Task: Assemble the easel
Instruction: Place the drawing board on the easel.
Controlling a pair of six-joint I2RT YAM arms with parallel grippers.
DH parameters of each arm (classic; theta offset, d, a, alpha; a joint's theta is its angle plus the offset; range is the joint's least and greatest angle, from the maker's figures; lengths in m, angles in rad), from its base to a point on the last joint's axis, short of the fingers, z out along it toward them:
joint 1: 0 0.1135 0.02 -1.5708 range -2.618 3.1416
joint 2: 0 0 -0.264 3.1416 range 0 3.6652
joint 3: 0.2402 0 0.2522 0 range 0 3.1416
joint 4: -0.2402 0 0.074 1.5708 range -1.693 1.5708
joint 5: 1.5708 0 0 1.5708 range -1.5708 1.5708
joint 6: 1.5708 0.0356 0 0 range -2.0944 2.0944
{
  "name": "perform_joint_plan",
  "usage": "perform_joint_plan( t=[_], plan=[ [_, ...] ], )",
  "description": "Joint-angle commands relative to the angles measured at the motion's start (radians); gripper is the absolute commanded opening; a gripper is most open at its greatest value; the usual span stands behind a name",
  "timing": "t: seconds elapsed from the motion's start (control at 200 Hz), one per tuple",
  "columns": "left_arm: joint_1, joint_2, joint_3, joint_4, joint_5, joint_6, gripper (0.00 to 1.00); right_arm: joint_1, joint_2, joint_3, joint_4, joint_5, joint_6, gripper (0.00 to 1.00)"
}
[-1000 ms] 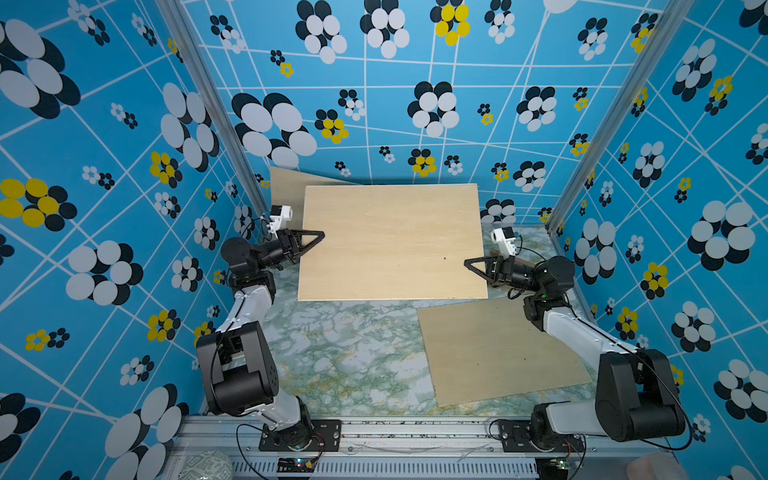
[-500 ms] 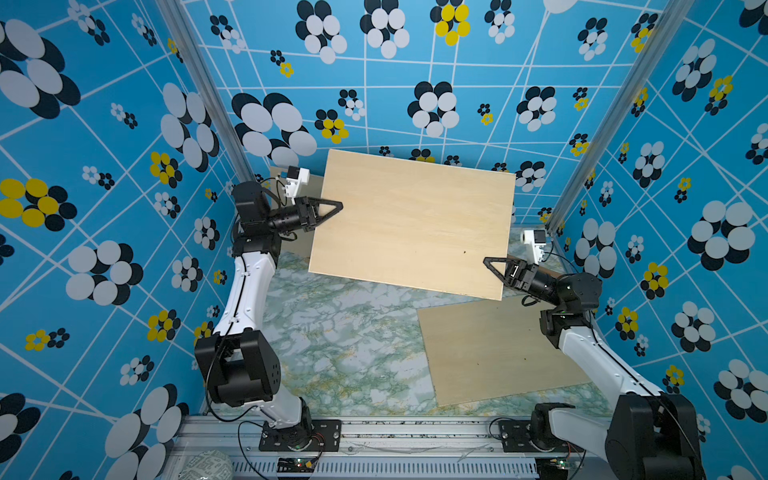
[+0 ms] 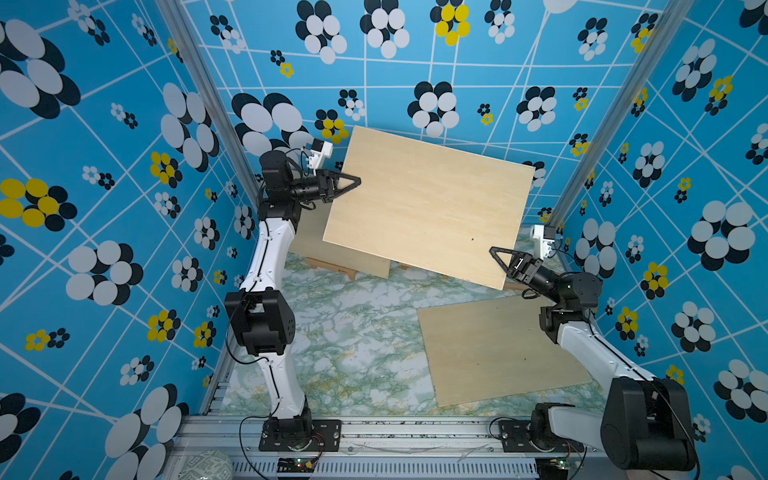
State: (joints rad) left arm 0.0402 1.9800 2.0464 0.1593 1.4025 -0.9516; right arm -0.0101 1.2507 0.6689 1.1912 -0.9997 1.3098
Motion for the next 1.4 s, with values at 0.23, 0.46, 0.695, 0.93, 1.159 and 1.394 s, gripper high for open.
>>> perform_joint_plan(
  t=[0.23, 0.46, 0.695, 0.93, 1.159, 1.394],
  plan=[
    [-0.069, -0.114, -0.155, 0.213, -0.160, -0.080, 0.00, 0.062, -0.008, 0.136, 0.211, -0.128, -0.063, 0.15],
    [-0.017, -0.166, -0.322, 0.430, -0.147, -0.226, 0.00, 0.062, -0.003, 0.140, 0.214, -0.104, -0.028, 0.19],
    [0.069, -0.328, -0.613, 0.553, -0.141, -0.273, 0.00, 0.089, -0.019, 0.051, 0.206, -0.138, -0.021, 0.03],
    [0.124, -0.537, -0.846, 0.366, -0.091, -0.079, 0.00, 0.186, -0.013, -0.014, 0.213, -0.128, -0.050, 0.29],
    [0.182, -0.572, -0.908, 0.429, -0.060, -0.120, 0.00, 0.183, -0.018, 0.043, 0.176, -0.153, -0.049, 0.37],
    [0.195, -0.595, -0.930, 0.346, -0.043, -0.066, 0.00, 0.157, -0.012, 0.028, 0.164, -0.146, -0.042, 0.41]
  ],
)
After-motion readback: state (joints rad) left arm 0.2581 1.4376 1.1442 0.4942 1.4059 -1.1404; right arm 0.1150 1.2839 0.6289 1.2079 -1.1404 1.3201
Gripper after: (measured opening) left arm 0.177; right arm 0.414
